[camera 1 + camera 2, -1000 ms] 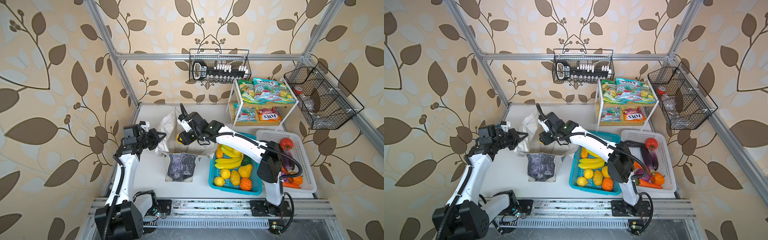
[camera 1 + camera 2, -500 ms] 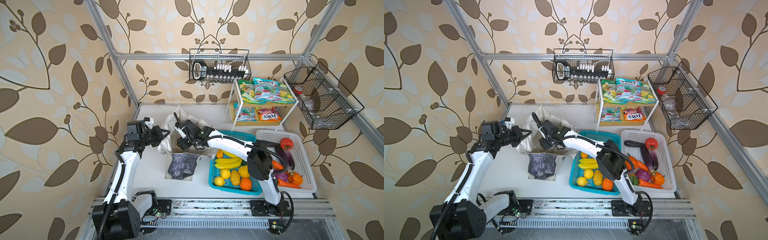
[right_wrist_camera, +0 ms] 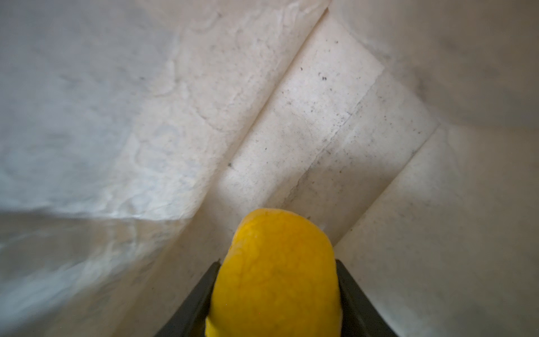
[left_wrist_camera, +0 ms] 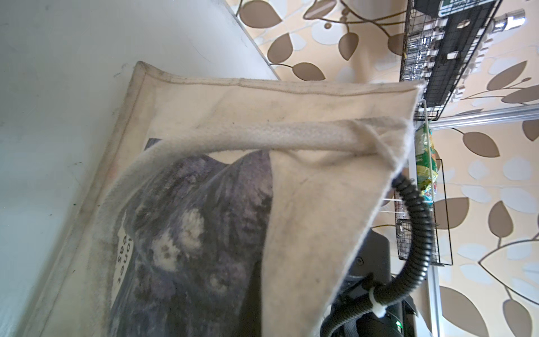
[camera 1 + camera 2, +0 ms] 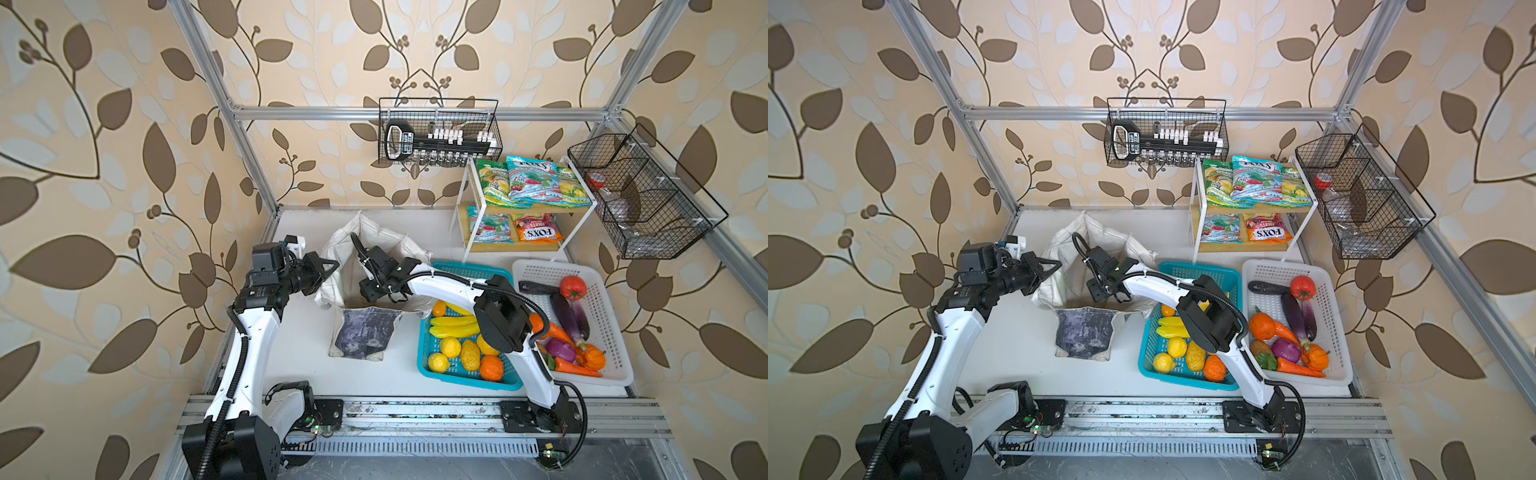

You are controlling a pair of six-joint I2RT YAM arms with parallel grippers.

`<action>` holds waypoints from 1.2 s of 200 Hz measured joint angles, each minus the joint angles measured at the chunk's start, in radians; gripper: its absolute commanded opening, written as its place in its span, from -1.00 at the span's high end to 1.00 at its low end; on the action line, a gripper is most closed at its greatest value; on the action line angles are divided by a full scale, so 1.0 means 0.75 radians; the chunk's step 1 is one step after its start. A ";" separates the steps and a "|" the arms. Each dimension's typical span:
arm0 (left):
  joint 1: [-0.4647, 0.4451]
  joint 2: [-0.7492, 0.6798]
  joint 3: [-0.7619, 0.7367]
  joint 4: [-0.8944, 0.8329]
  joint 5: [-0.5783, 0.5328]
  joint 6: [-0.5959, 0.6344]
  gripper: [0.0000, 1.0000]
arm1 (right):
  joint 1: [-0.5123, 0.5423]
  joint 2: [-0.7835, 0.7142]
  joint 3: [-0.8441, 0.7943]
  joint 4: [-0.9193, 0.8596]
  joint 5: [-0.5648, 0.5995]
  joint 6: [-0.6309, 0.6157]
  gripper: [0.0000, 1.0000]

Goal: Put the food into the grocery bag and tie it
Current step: 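Open the right gripper to drop the lemon into the tote bag, then move the right gripper back over the teal basket toward the yellow pear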

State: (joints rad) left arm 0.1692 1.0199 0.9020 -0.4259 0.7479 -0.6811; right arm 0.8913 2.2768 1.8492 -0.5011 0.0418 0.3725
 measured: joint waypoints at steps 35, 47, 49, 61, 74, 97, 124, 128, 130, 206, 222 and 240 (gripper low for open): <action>0.000 -0.009 0.000 -0.041 -0.071 0.051 1.00 | -0.001 0.046 0.022 0.026 -0.001 0.028 -0.14; 0.000 -0.009 0.000 -0.044 -0.079 0.066 1.00 | -0.001 0.051 0.022 0.026 -0.001 0.032 -0.21; 0.000 -0.010 0.000 -0.045 -0.081 0.068 1.00 | -0.002 0.053 0.022 0.027 -0.001 0.036 -0.21; 0.000 -0.010 0.000 -0.046 -0.091 0.077 1.00 | -0.002 0.055 0.022 0.033 -0.001 0.038 -0.21; 0.000 -0.010 0.000 -0.046 -0.095 0.088 1.00 | -0.003 0.055 0.023 0.035 -0.001 0.037 -0.23; 0.000 -0.009 0.000 -0.046 -0.096 0.099 1.00 | -0.003 0.055 0.025 0.032 0.000 0.035 -0.34; 0.000 -0.009 0.000 -0.046 -0.096 0.103 1.00 | -0.003 0.055 0.030 0.010 0.009 0.019 -0.78; 0.000 -0.009 0.000 -0.047 -0.096 0.105 1.00 | -0.002 0.055 0.032 0.004 0.012 0.029 -0.91; 0.000 -0.009 0.000 -0.047 -0.096 0.106 1.00 | -0.002 0.055 0.033 0.000 0.014 0.020 -0.98; 0.000 -0.004 0.005 -0.072 -0.109 0.144 1.00 | 0.016 -0.124 0.108 -0.120 0.075 -0.009 -1.00; 0.000 -0.006 0.012 -0.091 -0.136 0.164 1.00 | 0.024 -0.211 0.108 -0.119 0.088 0.002 -1.00; 0.000 -0.006 0.023 -0.109 -0.140 0.176 1.00 | 0.039 -0.302 0.108 -0.120 0.116 0.005 -1.00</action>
State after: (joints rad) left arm 0.1692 1.0153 0.9195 -0.5076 0.6426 -0.5491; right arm 0.9203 2.0502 1.9301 -0.5907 0.1287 0.3759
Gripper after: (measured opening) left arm 0.046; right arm 0.998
